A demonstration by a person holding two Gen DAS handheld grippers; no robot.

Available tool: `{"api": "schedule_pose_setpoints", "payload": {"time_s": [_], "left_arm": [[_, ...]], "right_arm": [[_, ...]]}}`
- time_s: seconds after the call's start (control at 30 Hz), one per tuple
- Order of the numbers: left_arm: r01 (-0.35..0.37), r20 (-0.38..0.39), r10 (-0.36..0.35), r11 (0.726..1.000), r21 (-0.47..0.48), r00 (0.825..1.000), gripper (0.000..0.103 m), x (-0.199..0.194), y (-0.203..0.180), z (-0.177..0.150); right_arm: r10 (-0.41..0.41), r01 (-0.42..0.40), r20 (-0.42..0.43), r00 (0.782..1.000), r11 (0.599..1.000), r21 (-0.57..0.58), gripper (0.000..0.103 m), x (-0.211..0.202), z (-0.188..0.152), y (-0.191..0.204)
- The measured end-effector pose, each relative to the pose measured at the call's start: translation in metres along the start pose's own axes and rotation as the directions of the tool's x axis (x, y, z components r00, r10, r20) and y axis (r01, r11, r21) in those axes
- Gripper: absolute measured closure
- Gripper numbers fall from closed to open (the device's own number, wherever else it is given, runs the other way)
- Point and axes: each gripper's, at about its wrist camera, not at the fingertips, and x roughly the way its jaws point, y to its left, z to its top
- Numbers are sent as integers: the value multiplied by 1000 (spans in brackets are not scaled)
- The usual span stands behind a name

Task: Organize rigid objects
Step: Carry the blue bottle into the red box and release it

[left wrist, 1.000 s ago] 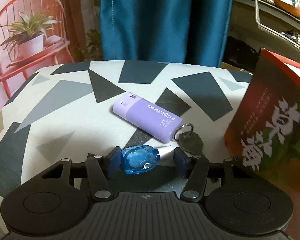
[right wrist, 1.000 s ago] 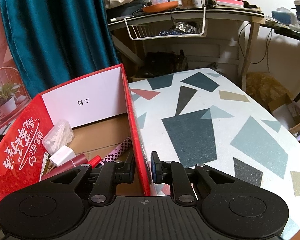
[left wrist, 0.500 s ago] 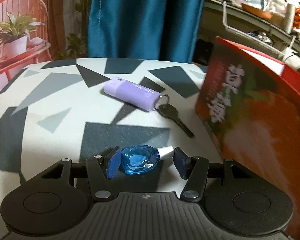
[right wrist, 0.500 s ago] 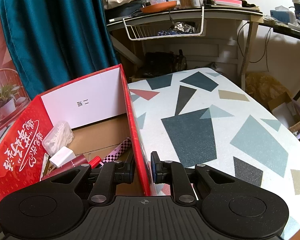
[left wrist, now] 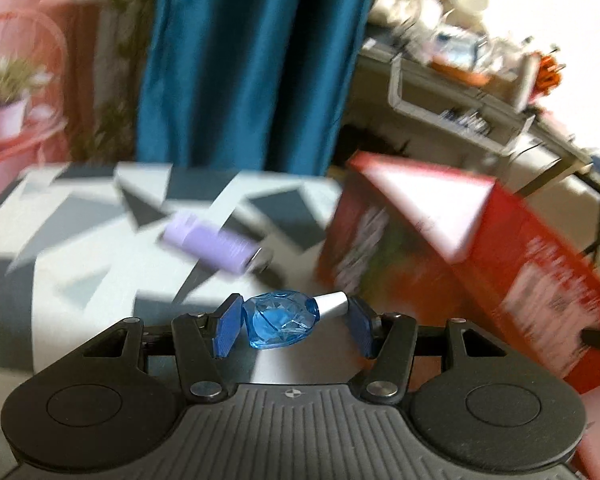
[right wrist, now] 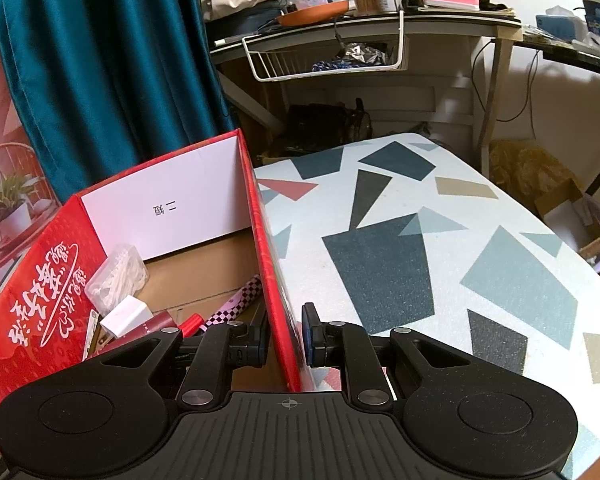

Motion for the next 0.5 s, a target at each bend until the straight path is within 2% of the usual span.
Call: {"api": "schedule_pose_setpoints", "payload": {"time_s": [0.13, 0.23, 0.33, 0.43, 0.5], "left_arm": [[89, 87, -96, 993, 77, 992, 44, -17, -17, 22], [133, 118, -162, 966, 222, 980, 44, -22, -39, 29], [164, 90, -207, 925, 343, 974, 44, -19, -60, 27], [216, 38, -250, 895, 390, 968, 44, -10, -74, 20], [221, 18, -251, 883, 415, 968, 44, -4, -80, 15]], "right_arm": [[0, 0, -1, 1000, 1000, 1, 88, 0, 0, 0], [2, -2, -2, 1000, 1000, 8, 88, 1, 0, 0], [3, -3, -3, 1000, 1000, 12, 88, 1, -1, 0], [5, -5, -5, 1000, 1000, 13, 88, 1, 0, 0], [8, -8, -6, 1000, 1000, 16, 87, 1, 0, 0]]}}
